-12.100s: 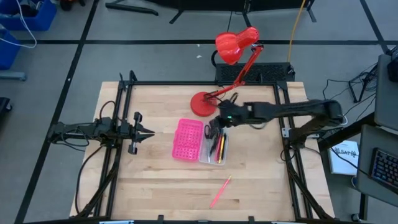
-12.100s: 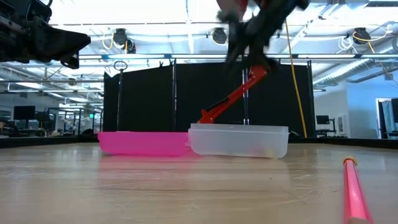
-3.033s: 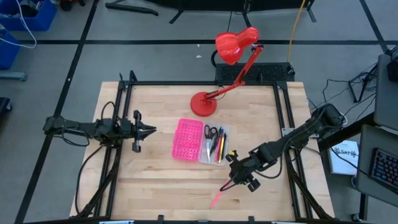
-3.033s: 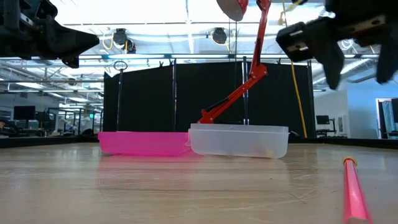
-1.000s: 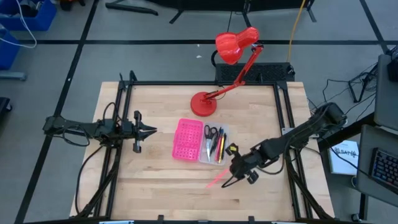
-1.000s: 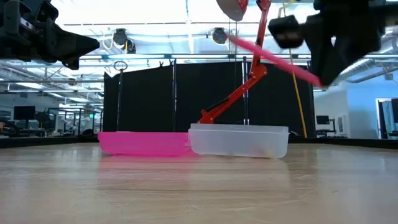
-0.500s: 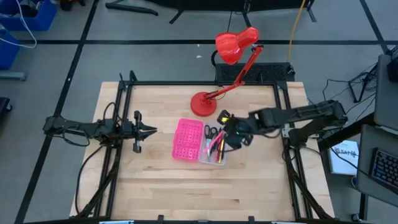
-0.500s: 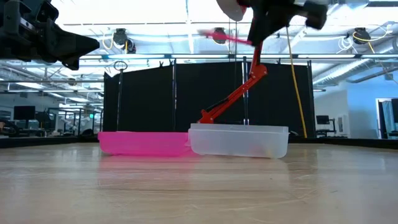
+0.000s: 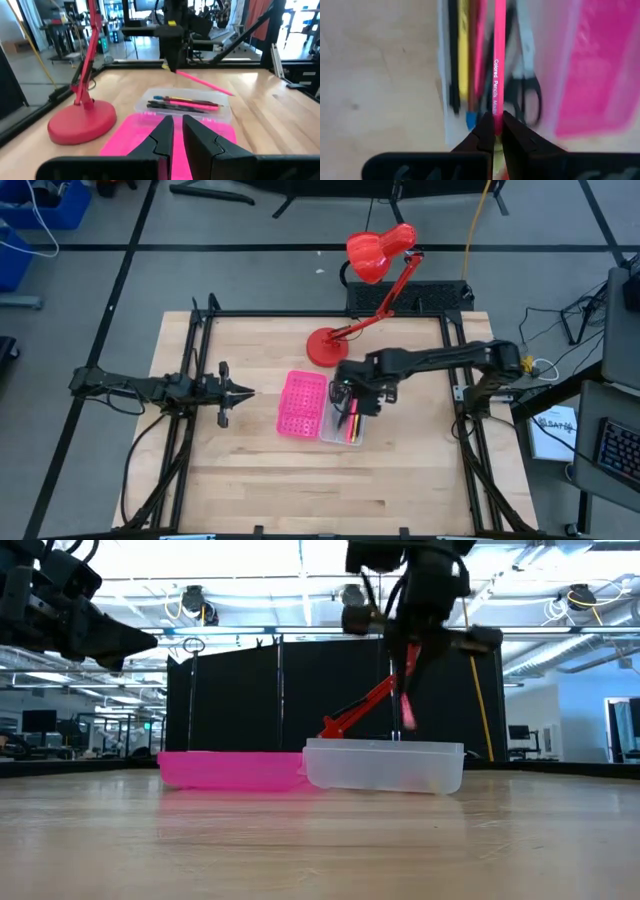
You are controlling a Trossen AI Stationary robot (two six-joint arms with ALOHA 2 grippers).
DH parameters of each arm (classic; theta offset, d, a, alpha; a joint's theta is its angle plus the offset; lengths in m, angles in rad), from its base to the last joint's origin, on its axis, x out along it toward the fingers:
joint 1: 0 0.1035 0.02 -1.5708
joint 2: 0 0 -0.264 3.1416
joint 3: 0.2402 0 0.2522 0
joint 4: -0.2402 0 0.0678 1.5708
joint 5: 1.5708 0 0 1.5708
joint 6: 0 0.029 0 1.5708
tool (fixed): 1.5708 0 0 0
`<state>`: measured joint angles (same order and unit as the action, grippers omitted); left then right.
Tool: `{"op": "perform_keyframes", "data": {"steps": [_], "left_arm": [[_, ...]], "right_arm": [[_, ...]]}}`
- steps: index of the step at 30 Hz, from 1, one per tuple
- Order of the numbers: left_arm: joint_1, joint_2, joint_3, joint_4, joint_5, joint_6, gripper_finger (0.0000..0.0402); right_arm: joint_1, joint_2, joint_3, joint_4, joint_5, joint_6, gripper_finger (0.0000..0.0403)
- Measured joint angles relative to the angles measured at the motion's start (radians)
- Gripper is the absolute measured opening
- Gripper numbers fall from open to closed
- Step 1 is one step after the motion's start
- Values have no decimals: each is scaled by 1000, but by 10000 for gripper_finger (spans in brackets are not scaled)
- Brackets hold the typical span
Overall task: Pick & place school supplies into a supply box
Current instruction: Put the pink pencil into the pink supply box
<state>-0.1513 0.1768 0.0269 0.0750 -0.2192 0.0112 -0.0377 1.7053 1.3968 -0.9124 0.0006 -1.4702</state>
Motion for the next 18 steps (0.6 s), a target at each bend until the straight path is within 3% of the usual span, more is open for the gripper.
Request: {"op": "perform_keyframes", "data": {"steps": [9,18], "left_arm": [[0,0,0,-16,0,-30,49],[0,0,0,-41,0,-39,49]], "right_arm": [[-82,82,-1,83,-153,-64,9],[-116,151,0,139,-166,-76,9]]}}
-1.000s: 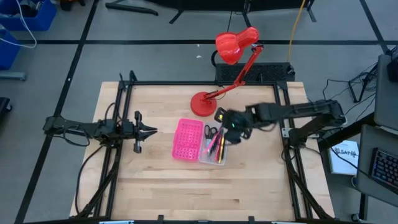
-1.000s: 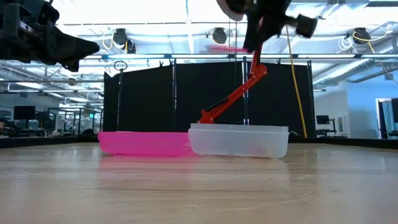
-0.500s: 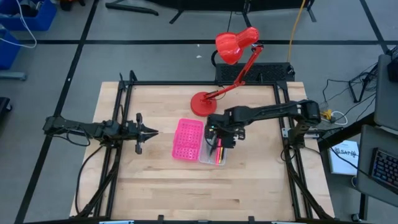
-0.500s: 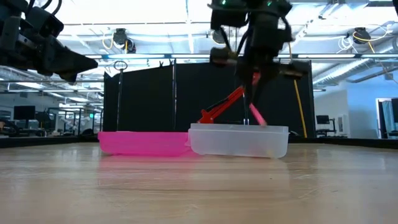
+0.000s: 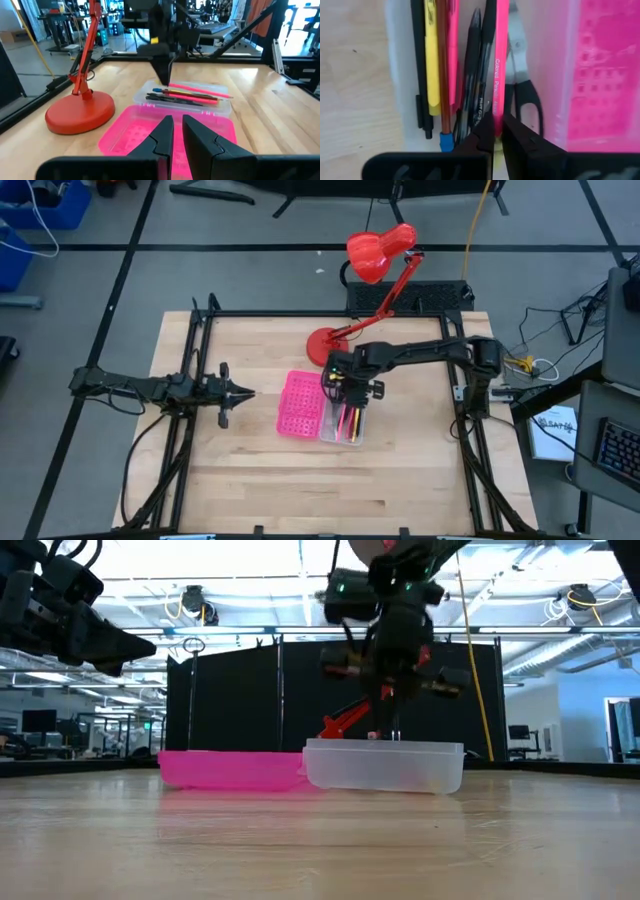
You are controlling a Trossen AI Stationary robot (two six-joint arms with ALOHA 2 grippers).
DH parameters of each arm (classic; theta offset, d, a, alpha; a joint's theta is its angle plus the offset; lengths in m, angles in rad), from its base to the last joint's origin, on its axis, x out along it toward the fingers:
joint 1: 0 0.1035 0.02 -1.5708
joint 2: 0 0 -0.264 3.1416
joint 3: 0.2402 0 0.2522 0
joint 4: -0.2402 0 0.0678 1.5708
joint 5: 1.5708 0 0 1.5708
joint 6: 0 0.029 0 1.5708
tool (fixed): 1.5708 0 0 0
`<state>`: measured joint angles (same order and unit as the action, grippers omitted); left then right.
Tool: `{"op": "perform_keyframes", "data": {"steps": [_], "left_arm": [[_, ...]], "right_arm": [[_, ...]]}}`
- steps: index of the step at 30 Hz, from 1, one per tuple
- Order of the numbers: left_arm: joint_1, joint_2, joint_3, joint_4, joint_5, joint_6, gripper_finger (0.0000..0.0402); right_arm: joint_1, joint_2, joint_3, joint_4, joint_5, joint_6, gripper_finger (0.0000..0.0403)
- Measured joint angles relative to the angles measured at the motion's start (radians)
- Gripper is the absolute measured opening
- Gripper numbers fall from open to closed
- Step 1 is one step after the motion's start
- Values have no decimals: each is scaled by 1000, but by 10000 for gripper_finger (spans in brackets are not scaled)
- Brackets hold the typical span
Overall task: Pick & place school supplies into a supply box
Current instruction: Put the pink pencil into the pink supply box, then return to Home Position
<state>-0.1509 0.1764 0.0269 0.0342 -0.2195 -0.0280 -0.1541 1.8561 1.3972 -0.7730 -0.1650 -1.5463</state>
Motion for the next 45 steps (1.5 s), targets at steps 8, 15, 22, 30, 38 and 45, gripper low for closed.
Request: {"op": "perform_keyframes", "data": {"steps": [8,15,22,30,38,45], "left_arm": [[0,0,0,-9,1,-7,49],[0,0,0,-9,1,-20,49],[0,0,0,-10,1,-55,49],[0,0,0,-9,1,-99,49],[0,0,0,-9,1,-111,49],[0,0,0,-21,0,-90,49]], "right_arm": [[-24,90,0,42,-21,-25,8],[-54,91,-1,51,60,-44,8],[-85,91,-1,51,65,-39,8],[-84,95,-1,63,87,-4,68],[-74,82,-2,81,145,138,140],[-90,-14,-2,104,-5,335,148]]}}
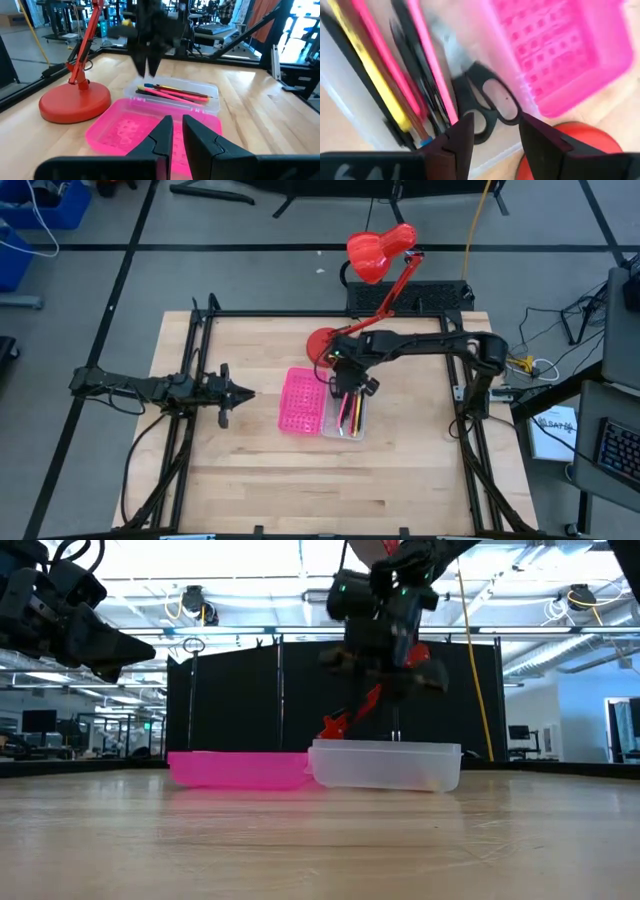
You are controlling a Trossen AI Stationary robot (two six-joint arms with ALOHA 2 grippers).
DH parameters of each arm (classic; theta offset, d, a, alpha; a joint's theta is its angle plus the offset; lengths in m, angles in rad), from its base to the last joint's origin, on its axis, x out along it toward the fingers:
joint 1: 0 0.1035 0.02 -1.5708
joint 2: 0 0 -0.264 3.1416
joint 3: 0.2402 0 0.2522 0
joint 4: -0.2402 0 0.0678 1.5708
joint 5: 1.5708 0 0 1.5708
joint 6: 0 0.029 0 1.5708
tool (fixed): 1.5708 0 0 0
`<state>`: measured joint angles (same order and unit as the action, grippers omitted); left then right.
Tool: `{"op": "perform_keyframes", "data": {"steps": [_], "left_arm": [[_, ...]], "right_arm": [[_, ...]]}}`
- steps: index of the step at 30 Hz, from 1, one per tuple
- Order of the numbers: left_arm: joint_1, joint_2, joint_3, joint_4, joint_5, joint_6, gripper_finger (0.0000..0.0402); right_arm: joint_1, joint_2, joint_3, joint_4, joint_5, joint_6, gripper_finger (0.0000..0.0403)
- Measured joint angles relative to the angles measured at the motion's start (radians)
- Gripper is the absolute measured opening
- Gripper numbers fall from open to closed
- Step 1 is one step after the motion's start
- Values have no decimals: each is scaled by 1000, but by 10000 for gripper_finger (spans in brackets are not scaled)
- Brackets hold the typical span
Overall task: Pick & place school supplies into a supply box
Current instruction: Return to Home Position
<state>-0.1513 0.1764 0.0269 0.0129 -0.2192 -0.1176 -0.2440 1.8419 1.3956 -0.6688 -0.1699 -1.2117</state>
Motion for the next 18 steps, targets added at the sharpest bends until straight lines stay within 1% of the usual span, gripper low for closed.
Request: {"op": "perform_keyframes", "data": {"steps": [2,4,5,6,8,9,10,13,14,16,18], "left_arm": [[0,0,0,1,-8,5,49],[0,0,0,5,-22,11,49],[0,0,0,10,-33,22,49],[0,0,0,12,-48,34,49],[0,0,-1,19,-85,55,49],[0,0,-1,21,-105,58,49],[0,0,-1,21,-120,58,49],[0,0,-1,43,-131,61,49],[0,0,-2,68,-133,88,49],[0,0,-2,152,-147,155,44],[0,0,-2,213,-149,184,28]], "right_arm": [[-5,-34,0,-5,-27,117,143],[-13,-78,0,-5,-83,294,135],[-21,-100,0,-7,-139,378,128],[-33,-127,-5,-9,-219,435,120],[-50,-194,-45,16,-394,514,96],[-52,-238,-80,48,-442,545,81],[-50,-283,-123,92,-462,575,65],[-41,-434,-286,261,-465,655,14],[-41,-486,-348,322,-474,670,8],[-46,-602,-479,489,-485,725,11],[-59,-712,-615,696,-455,835,12]]}}
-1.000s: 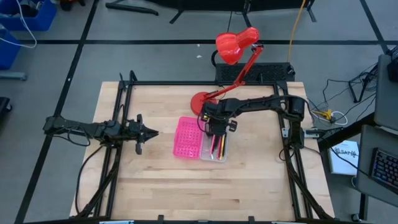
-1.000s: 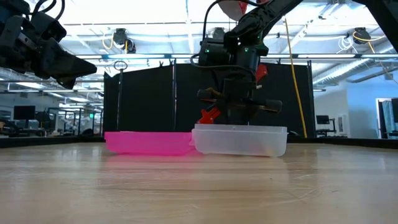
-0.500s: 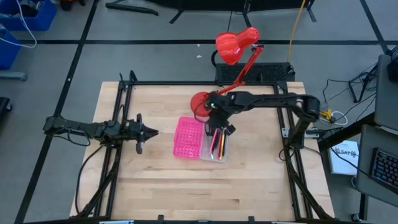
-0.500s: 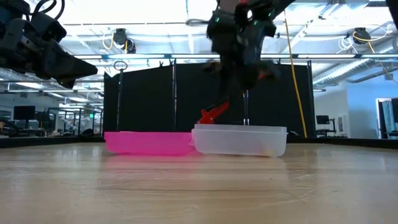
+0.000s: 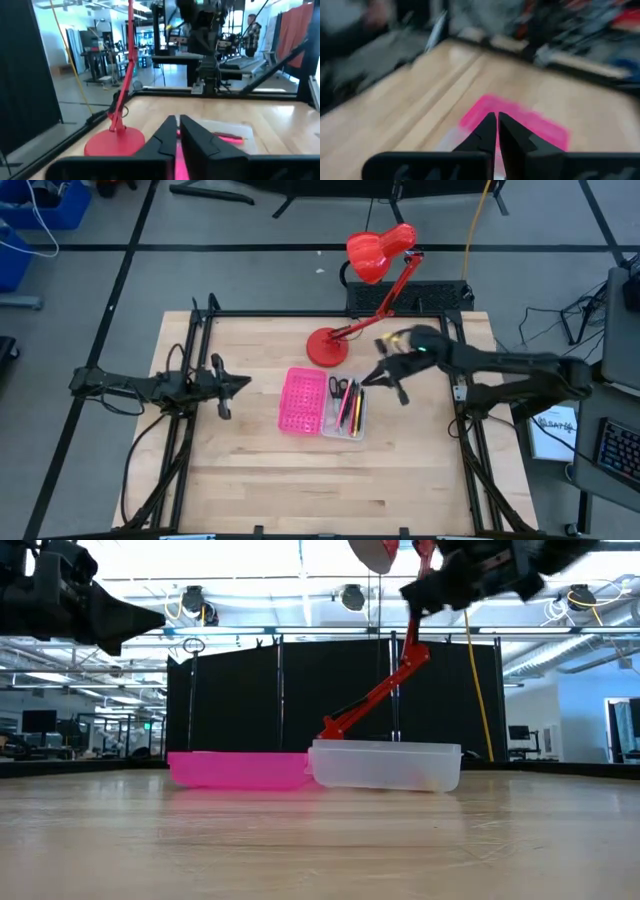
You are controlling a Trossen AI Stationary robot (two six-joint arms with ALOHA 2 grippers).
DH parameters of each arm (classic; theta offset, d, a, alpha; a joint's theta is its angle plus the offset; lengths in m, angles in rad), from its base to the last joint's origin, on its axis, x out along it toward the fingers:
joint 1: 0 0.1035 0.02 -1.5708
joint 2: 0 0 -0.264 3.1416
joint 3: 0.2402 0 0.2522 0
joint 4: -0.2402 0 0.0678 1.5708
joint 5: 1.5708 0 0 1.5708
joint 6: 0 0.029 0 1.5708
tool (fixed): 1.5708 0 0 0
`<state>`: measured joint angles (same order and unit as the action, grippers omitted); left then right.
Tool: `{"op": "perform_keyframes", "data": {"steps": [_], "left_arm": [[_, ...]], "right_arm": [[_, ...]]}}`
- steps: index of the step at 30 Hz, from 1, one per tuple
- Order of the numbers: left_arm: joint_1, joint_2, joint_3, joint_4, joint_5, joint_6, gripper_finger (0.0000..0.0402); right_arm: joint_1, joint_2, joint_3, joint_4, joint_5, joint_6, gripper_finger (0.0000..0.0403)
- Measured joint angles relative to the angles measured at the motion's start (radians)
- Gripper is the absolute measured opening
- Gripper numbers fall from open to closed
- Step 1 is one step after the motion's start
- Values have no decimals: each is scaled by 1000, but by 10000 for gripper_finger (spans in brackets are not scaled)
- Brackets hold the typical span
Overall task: Pick & place school supplies into a supply box
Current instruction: Return to Home Position
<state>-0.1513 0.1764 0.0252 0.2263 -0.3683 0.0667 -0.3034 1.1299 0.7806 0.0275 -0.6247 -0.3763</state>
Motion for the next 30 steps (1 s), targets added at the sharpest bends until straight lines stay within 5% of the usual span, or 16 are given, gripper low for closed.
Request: {"op": "perform_keyframes", "data": {"steps": [3,9,15,23,30], "left_arm": [[-1,0,0,9,16,2,6],[-1,0,0,43,20,11,4],[-1,0,0,60,27,34,3],[-1,0,0,63,18,57,2],[-1,1,-15,38,22,92,1]], "right_arm": [[-32,-121,-184,228,44,180,3],[-32,-300,-370,317,80,385,1],[29,-411,-518,485,115,425,0],[202,-477,-662,575,424,402,0],[233,-549,-730,595,443,363,0]]}}
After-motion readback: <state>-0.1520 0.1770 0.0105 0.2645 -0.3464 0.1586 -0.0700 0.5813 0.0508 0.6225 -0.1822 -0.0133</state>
